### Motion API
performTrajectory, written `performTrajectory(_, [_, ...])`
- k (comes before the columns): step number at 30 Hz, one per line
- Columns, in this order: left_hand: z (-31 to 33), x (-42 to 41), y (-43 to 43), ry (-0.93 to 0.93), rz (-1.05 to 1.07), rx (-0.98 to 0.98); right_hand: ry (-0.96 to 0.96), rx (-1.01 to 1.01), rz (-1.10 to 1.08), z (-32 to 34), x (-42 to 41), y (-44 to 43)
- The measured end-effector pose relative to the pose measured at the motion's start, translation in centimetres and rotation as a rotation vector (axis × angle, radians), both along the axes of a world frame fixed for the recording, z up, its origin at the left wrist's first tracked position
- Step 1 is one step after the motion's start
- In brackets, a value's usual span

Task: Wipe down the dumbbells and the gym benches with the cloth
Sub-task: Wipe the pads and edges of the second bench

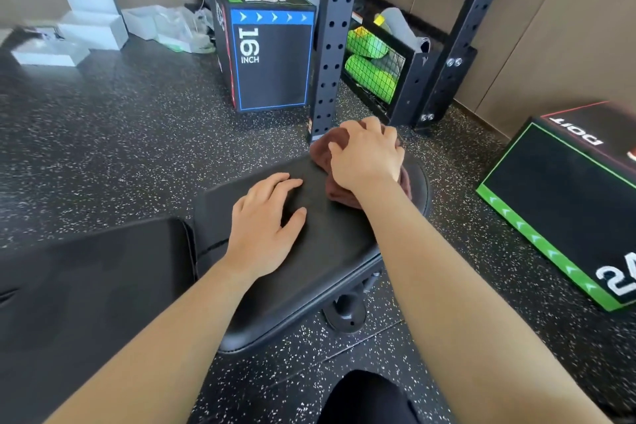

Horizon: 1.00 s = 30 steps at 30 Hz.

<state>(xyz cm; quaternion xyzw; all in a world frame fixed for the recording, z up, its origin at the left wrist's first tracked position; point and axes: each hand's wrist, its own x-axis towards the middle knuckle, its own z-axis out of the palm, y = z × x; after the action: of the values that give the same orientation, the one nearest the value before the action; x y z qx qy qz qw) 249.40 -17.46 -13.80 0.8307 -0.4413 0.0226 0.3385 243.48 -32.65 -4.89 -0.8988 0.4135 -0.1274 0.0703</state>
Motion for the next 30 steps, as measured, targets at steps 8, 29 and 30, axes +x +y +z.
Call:
performTrajectory(8, [0.5,-0.6,0.2,-0.001,0.032,0.027,0.008,-0.026,0.129,-0.9,-4.0,3.7])
performTrajectory(29, [-1.6,0.8,11.9,-0.004,-0.067,0.194,0.03,-0.119,0.29,-4.8,-4.1,11.4])
performTrajectory(30, [-1.8,1.3,12.8,-0.043,-0.035,0.237,0.029,-0.109,0.275,-5.0,-3.8,11.8])
